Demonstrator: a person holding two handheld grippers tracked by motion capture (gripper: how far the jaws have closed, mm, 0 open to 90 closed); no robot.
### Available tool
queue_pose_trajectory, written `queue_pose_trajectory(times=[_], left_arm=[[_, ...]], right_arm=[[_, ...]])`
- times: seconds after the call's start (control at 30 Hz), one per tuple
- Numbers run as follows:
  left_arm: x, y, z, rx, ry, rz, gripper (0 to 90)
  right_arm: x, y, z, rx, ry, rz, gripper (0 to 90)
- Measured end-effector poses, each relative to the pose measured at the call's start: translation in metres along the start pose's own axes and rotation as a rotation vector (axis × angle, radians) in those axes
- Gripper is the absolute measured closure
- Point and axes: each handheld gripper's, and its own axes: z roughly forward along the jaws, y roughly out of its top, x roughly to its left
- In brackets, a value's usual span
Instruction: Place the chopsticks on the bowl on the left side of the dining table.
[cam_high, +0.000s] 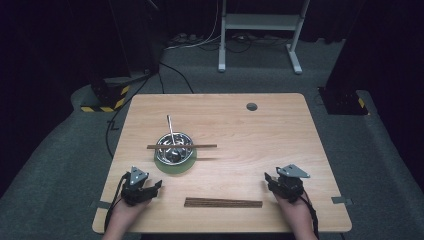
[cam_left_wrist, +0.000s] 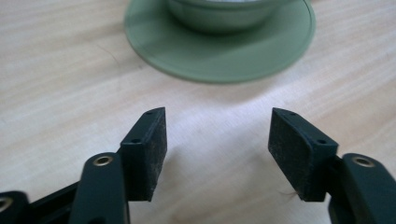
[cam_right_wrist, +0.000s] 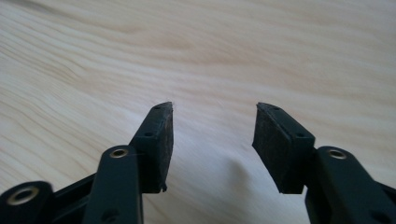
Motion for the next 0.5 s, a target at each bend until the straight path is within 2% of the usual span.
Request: queue_pose_trajectory(times=[0.13, 0.2, 0.23, 0.33, 0.4, 0.5], left_arm=[[-0.008, -0.007, -0.001, -0.006, 0.007, 0.0, 33.2], [-0.01, -0.009, -0.003, -0.012, 0.025, -0.008, 32.8], [-0.01, -0.009, -0.004, -0.008, 0.038, 0.003, 32.3], [-0.013, -0.011, -0.006, -0.017, 0.056, 0.006, 31.7], [-0.013, -0.012, -0.006, -0.016, 0.051, 0.007, 31.6], [-0.011, -0.012, -0.005, -0.012, 0.031, -0.017, 31.3]], right_arm=[[-0.015, -0.012, -0.007, 0.029, -0.006, 0.011, 43.4], [-0.022, -0.017, -0.01, 0.045, -0.014, 0.004, 42.8], [-0.024, -0.018, -0.011, 0.051, -0.011, 0.015, 42.2], [-0.03, -0.022, -0.015, 0.064, -0.025, 0.007, 37.7], [-0.034, -0.023, -0.015, 0.08, -0.021, 0.02, 34.9], [-0.038, -0.024, -0.016, 0.09, -0.006, 0.044, 33.0]])
